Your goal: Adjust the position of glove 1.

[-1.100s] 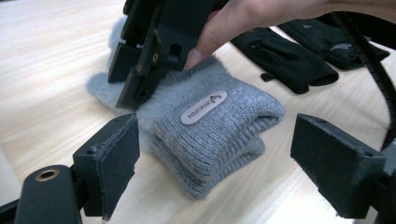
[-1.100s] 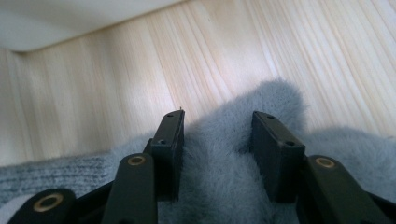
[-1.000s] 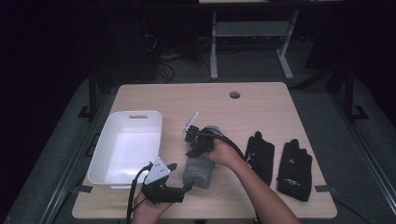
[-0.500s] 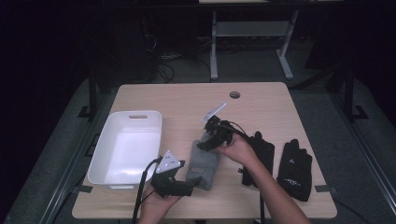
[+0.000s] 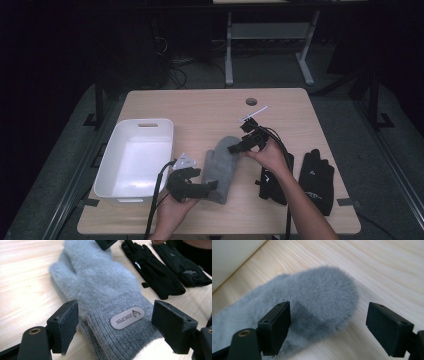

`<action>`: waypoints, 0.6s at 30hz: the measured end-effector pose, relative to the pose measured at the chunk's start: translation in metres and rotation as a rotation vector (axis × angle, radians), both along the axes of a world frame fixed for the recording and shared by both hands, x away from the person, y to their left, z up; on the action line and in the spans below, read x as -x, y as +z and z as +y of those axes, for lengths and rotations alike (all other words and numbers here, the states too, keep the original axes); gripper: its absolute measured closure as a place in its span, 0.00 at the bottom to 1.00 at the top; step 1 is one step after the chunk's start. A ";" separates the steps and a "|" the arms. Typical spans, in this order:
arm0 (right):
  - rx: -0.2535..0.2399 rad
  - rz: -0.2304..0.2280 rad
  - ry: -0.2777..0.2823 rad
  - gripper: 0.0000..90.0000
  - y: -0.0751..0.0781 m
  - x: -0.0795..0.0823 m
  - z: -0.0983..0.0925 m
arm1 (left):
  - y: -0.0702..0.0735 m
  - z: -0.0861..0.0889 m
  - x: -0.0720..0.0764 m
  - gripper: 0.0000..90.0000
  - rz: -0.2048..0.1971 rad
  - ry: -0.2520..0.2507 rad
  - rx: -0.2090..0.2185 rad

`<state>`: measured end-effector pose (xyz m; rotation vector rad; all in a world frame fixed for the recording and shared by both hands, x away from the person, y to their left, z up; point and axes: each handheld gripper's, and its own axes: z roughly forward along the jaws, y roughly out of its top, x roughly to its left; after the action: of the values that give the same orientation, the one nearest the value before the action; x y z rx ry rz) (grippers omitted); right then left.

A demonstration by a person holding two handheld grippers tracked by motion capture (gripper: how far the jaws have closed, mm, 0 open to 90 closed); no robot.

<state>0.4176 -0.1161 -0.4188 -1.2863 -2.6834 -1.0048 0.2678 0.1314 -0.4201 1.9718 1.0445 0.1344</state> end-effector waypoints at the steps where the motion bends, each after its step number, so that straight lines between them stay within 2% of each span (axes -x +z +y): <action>1: -0.004 0.012 -0.004 0.21 -0.002 -0.001 0.001 | -0.001 0.000 0.000 0.24 0.006 0.011 0.006; 3: -0.029 0.032 -0.010 0.22 -0.006 -0.003 0.001 | -0.003 0.002 0.000 0.24 0.031 0.020 0.027; 9: -0.107 0.055 -0.038 0.22 -0.011 -0.001 -0.003 | -0.007 0.008 0.001 0.23 0.103 0.030 0.135; 14: -0.133 0.071 -0.046 0.22 -0.019 0.001 -0.004 | -0.014 0.008 0.000 0.22 0.163 0.055 0.149; 18: -0.151 0.067 -0.060 0.21 -0.025 0.004 -0.004 | -0.021 0.005 -0.001 0.19 0.212 0.065 0.138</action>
<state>0.4140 -0.1203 -0.4438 -1.3525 -2.4805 -1.1246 0.2688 0.1367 -0.4413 1.8560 1.2214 -0.1110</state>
